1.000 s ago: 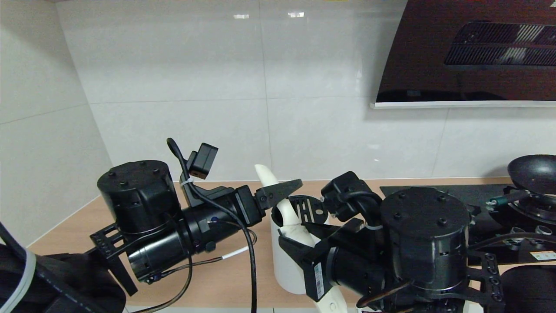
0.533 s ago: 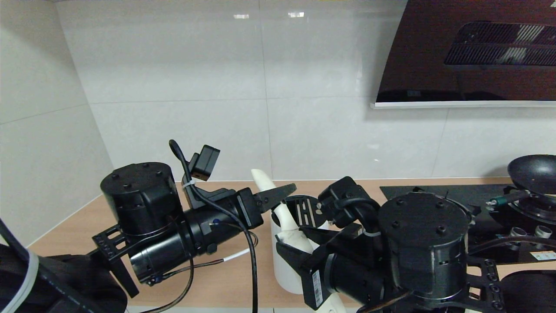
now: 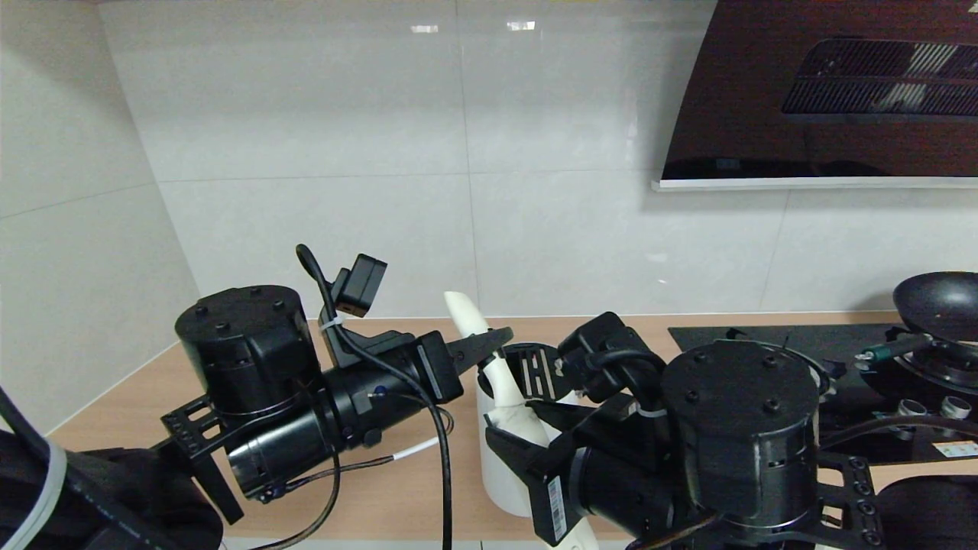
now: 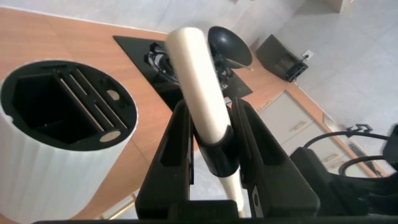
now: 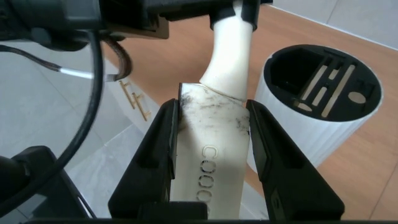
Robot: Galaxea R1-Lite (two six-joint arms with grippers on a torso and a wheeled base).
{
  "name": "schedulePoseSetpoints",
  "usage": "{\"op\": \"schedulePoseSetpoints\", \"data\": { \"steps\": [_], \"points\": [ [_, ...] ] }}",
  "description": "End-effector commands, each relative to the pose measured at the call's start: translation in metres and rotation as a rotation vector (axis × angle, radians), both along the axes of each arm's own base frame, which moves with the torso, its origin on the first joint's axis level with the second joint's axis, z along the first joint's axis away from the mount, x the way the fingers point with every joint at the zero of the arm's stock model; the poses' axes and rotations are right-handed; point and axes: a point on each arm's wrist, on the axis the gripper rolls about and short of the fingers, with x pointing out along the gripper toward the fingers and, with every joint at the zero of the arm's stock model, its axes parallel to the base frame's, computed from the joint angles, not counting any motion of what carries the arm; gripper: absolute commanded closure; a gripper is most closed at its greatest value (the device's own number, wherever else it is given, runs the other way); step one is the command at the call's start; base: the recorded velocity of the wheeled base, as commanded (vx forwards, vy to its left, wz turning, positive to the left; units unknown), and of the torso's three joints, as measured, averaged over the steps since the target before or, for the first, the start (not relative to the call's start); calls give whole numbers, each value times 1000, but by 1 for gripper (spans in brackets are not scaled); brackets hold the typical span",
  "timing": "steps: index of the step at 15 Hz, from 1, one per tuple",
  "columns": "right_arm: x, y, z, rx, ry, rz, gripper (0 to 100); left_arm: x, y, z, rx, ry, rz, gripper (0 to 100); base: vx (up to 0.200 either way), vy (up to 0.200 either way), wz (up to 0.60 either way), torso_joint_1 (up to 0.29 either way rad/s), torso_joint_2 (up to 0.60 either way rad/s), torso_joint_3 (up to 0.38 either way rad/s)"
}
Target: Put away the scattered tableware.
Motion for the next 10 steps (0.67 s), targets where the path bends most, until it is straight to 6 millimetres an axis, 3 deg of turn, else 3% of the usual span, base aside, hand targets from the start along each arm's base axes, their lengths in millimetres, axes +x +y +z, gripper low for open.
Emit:
{"op": "schedulePoseSetpoints", "data": {
  "steps": [1, 7, 8, 10],
  "points": [
    [0, 1, 0, 0, 0, -1, 100, 0, 0, 2, -5, -5, 1, 100, 0, 0, 0, 0, 0, 0],
    [1, 0, 0, -2, -3, -11, 100, -2, 1, 6, -10, -17, -1, 100, 0, 0, 0, 0, 0, 0],
    [1, 1, -1, -3, -2, -16, 0, -2, 1, 5, -9, -16, -1, 100, 0, 0, 0, 0, 0, 0],
    [1, 1, -1, -4, -3, -16, 0, -2, 1, 5, -10, -17, -1, 100, 0, 0, 0, 0, 0, 0]
  ]
}}
